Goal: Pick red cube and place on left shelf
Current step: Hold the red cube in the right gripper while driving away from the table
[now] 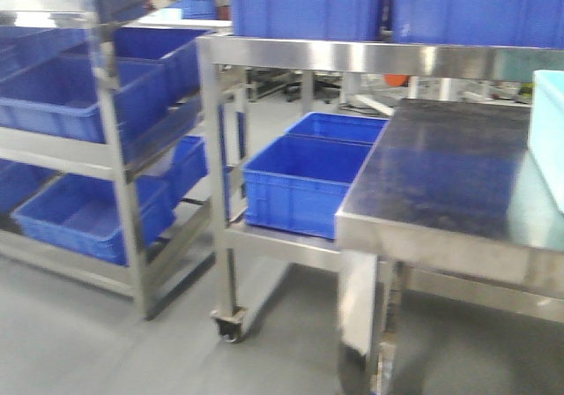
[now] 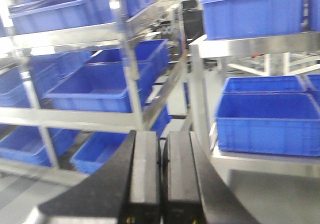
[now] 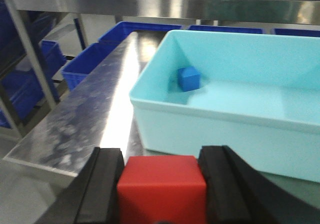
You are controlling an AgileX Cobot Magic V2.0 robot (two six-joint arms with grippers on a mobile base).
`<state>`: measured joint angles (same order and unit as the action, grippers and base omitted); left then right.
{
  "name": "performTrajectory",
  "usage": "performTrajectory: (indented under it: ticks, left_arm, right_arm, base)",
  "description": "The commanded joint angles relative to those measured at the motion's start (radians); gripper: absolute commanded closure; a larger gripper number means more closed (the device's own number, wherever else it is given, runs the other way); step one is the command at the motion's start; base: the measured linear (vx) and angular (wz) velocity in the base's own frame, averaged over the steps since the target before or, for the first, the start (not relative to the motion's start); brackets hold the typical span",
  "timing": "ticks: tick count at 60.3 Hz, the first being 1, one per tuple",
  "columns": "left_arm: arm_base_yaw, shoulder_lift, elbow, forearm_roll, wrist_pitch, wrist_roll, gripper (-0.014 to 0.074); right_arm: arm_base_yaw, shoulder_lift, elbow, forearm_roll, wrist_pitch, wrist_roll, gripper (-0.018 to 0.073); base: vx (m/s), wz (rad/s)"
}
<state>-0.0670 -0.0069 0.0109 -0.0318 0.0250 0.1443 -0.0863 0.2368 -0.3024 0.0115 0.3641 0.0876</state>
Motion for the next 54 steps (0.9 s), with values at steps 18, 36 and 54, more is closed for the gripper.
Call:
performTrajectory:
  ticks: [18,36,54]
  left_arm:
    - [-0.005,0.007,0.022,-0.01,-0.093,0.001,0.0491]
    - [-0.005,0.007,0.022,-0.01,-0.093,0.001,0.0491]
    - [-0.005,0.007,0.022,-0.01,-0.093,0.001,0.0491]
  right_arm:
    - [-0.005,0.017,-0.029,-0.011,-0.083,-0.001,0.0502]
    - [-0.005,0.017,-0.029,-0.011,-0.083,-0.001,0.0502]
    - [-0.005,0.017,-0.029,-0.011,-0.083,-0.001,0.0502]
  base:
    - [-0.24,0.41]
    - [-0.26,0.41]
    - [-0.24,0.43]
